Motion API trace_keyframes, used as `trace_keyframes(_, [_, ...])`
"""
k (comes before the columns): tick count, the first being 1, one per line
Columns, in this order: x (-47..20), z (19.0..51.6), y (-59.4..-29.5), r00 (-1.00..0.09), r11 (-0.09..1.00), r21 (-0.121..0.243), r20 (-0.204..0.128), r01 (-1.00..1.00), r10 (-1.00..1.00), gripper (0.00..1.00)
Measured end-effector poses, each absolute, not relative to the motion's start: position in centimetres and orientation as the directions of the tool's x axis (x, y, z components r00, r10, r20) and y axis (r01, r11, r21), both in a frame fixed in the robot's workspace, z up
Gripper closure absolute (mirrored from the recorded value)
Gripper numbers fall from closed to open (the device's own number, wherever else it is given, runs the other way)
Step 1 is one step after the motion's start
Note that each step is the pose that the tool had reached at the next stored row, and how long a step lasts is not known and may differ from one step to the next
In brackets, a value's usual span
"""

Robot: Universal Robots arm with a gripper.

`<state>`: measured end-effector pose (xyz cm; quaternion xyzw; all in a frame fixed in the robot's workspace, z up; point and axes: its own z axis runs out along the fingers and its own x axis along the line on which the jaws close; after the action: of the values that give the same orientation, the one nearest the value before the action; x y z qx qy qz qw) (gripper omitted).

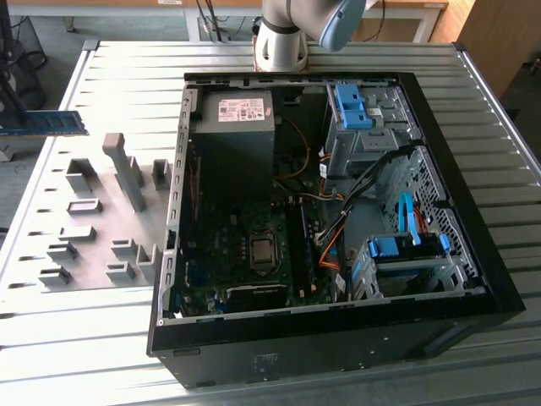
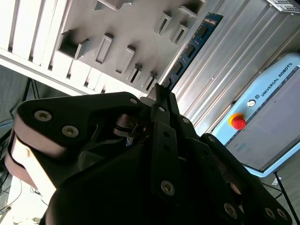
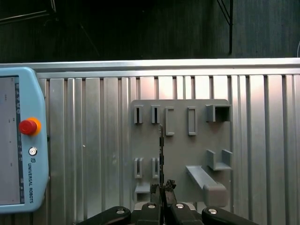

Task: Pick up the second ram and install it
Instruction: 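Pick up the second ram and move it above second insertion slot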

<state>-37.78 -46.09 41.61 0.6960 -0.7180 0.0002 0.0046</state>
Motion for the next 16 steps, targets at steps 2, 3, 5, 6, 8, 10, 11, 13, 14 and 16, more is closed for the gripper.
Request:
trace_keyframes(2, [-37.7,41.6,-46.1,-0.031,0.031,0.006,0.007,-1.0,-0.999,0.86])
trace_keyframes(3, [-37.6,41.6,-46.1,-0.031,0.031,0.006,0.007,-1.0,-0.999,0.86])
trace_keyframes(5, [-37.4,41.6,-46.1,-0.031,0.031,0.006,0.007,-1.0,-0.999,0.86])
trace_keyframes(6, [-37.3,41.6,-46.1,-0.031,0.031,0.006,0.007,-0.999,-0.999,0.86])
trace_keyframes(8, [-37.1,41.6,-46.1,-0.031,0.031,0.006,0.007,-1.0,-0.999,0.86])
trace_keyframes(10, [-36.9,41.6,-46.1,-0.031,0.031,0.006,0.007,-1.0,-0.999,0.86])
trace_keyframes(11, [-36.8,41.6,-46.1,-0.031,0.031,0.006,0.007,-0.999,-0.999,0.86])
trace_keyframes(13, [-36.7,41.6,-46.1,-0.031,0.031,0.006,0.007,-0.999,-0.999,0.86])
trace_keyframes(14, [-36.6,41.6,-46.1,-0.031,0.031,0.006,0.007,-0.999,-0.999,0.86])
trace_keyframes(16, [-36.5,41.6,-46.1,-0.031,0.031,0.006,0.007,-1.0,-0.999,0.86])
